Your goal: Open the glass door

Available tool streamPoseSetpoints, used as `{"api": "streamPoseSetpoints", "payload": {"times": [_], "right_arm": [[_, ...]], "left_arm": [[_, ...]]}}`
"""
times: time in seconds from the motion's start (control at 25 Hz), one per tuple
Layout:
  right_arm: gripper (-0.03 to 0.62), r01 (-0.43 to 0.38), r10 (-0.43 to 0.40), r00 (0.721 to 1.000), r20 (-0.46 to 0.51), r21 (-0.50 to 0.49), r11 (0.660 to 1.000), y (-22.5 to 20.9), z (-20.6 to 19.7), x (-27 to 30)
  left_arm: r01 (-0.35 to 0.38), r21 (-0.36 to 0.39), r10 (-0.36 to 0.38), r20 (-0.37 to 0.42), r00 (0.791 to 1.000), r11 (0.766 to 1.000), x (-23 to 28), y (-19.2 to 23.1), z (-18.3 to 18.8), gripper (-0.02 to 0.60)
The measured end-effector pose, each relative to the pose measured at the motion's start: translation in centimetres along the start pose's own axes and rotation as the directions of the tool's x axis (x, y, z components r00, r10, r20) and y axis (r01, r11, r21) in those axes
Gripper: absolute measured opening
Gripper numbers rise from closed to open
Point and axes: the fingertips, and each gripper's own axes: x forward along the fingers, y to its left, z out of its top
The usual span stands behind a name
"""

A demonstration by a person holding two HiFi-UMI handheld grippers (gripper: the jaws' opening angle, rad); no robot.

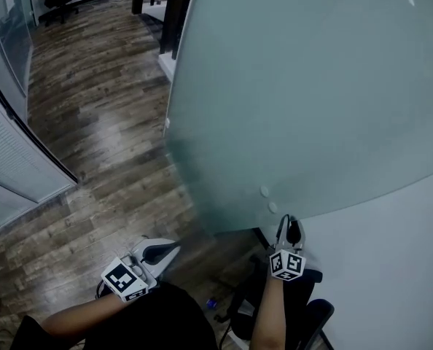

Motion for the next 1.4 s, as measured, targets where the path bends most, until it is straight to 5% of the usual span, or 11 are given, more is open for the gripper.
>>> {"api": "streamPoseSetpoints", "payload": {"times": [0.28,0.72,0.92,1.4], "right_arm": [[0.097,0.043,-0.042,0.999,-0.029,0.042,0.998,-2.8,-0.2,-0.3],[0.101,0.136,-0.132,0.99,-0.052,0.076,0.988,-6.1,-0.1,1.0],[0.103,0.17,-0.165,0.984,-0.061,0.077,0.982,-7.4,-0.4,1.6],[0.103,0.147,-0.144,0.989,-0.039,0.09,0.985,-7.2,-0.7,2.7]], "left_arm": [[0.118,0.03,-0.116,-0.056,0.992,0.993,3.8,-0.8,-0.5,-0.002],[0.344,0.1,-0.332,-0.117,0.936,0.934,5.8,-1.9,1.3,-0.002],[0.34,0.046,-0.334,-0.11,0.936,0.939,6.8,-2.0,0.3,-0.002],[0.258,0.045,-0.254,-0.083,0.964,0.965,10.2,-2.1,0.4,-0.002]]}}
